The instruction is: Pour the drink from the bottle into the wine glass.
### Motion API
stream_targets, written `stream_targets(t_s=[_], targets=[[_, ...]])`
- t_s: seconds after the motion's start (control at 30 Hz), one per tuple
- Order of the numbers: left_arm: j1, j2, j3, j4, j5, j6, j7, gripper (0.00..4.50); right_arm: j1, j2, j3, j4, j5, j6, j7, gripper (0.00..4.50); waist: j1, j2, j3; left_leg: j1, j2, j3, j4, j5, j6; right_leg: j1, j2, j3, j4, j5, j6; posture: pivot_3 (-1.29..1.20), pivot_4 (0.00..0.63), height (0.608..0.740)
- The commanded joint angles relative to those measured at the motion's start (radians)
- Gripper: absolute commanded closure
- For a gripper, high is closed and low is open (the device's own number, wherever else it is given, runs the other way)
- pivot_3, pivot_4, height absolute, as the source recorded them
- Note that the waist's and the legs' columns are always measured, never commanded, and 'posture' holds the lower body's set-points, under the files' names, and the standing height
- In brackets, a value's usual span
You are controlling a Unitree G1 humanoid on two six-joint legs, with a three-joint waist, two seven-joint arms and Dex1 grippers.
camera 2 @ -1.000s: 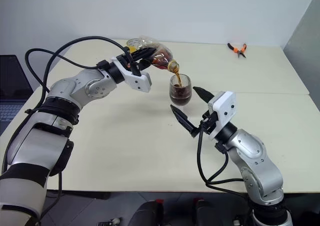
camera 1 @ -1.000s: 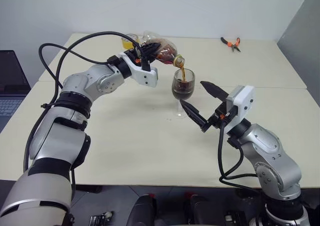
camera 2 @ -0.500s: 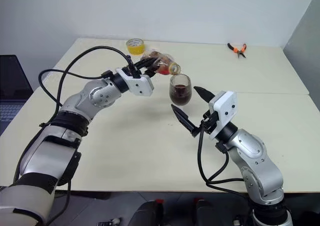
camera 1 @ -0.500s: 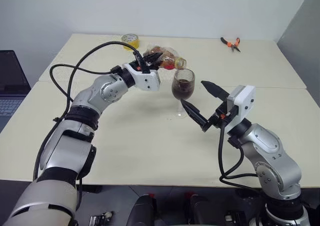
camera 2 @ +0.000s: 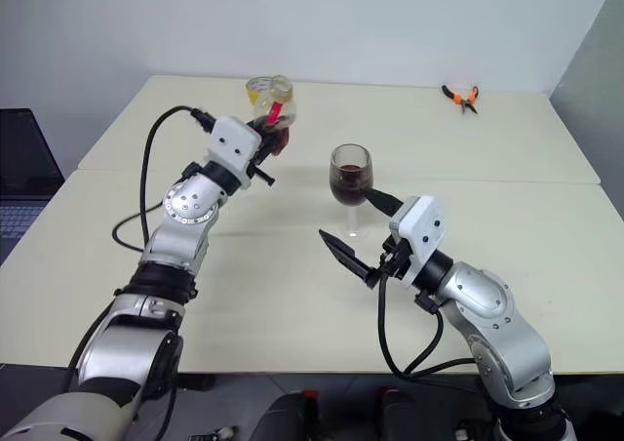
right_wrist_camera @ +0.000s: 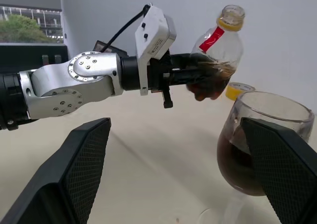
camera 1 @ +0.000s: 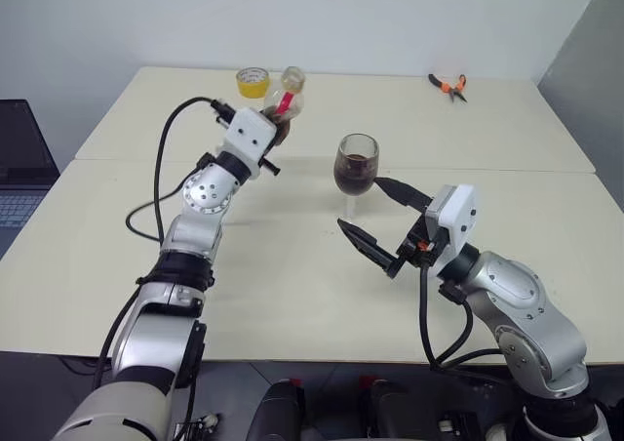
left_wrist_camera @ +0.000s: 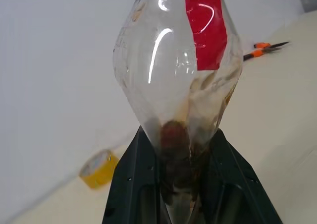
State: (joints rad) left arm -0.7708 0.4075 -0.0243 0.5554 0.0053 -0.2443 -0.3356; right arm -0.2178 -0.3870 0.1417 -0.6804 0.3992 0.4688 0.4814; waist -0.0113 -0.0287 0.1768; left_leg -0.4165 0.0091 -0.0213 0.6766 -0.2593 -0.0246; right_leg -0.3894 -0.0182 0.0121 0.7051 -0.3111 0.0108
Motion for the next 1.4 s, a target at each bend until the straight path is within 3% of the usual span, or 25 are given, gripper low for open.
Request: stream_targets(t_s=[0.03,0.23,0.97,1.17,1.2,1.37,1.4], targets=[[0.069,-0.041,0.102,-0.107,-0.113,0.108,0.033,3.89,-0.010,-0.027,0.004,-0.049,0.042,0.023,0.043,0.00,0.000,0.000,0.000,0.000,0.000,0.000,0.000,0.000,0.000,0.000,0.000,0.000,0.000,0.000,0.000,0.00,0.150,0.740],[0.122,-0.073,0.218,-0.077,-0.213,0.210,0.063,3.89,-0.025,-0.042,0.016,-0.050,0.061,0.035,0.072,0.00,0.003,-0.001,-0.001,0.000,0.000,-0.001,0.001,-0.002,0.003,0.000,0.000,-0.001,0.000,0.000,0.000,0.00,0.150,0.740],[0.015,-0.058,0.262,0.307,-0.171,-0.016,0.090,3.89,-0.074,-0.054,0.054,-0.018,0.062,0.049,0.117,0.00,0.006,-0.004,-0.002,0.000,0.000,-0.001,0.001,-0.002,0.004,0.001,0.000,-0.001,0.000,0.000,0.000,0.00,0.150,0.740],[0.059,-0.070,0.249,0.231,-0.174,-0.030,0.071,1.92,-0.070,-0.057,0.050,-0.023,0.064,0.054,0.117,0.00,0.006,-0.004,-0.003,0.000,0.000,-0.001,0.001,-0.002,0.003,0.001,0.000,-0.001,0.000,0.000,0.000,0.00,0.150,0.740],[0.081,-0.070,0.242,0.194,-0.170,-0.028,0.067,1.87,-0.067,-0.058,0.048,-0.025,0.066,0.052,0.119,0.00,0.006,-0.004,-0.003,0.000,0.000,-0.001,0.001,-0.002,0.003,0.001,0.000,-0.001,0.000,0.000,0.000,0.00,0.150,0.740],[0.210,-0.063,0.226,-0.031,-0.161,0.052,0.077,0.52,-0.047,-0.065,0.029,-0.038,0.064,0.040,0.117,0.00,0.006,-0.004,-0.003,0.000,0.000,-0.001,0.000,-0.002,0.003,0.001,0.000,-0.001,0.000,0.000,0.000,0.00,0.150,0.740],[0.239,-0.064,0.230,-0.083,-0.168,0.077,0.081,0.52,-0.036,-0.069,0.022,-0.042,0.063,0.037,0.115,0.00,0.006,-0.004,-0.003,0.000,0.000,-0.001,0.000,-0.002,0.003,0.001,0.000,-0.001,0.000,0.000,0.000,0.00,0.150,0.740]])
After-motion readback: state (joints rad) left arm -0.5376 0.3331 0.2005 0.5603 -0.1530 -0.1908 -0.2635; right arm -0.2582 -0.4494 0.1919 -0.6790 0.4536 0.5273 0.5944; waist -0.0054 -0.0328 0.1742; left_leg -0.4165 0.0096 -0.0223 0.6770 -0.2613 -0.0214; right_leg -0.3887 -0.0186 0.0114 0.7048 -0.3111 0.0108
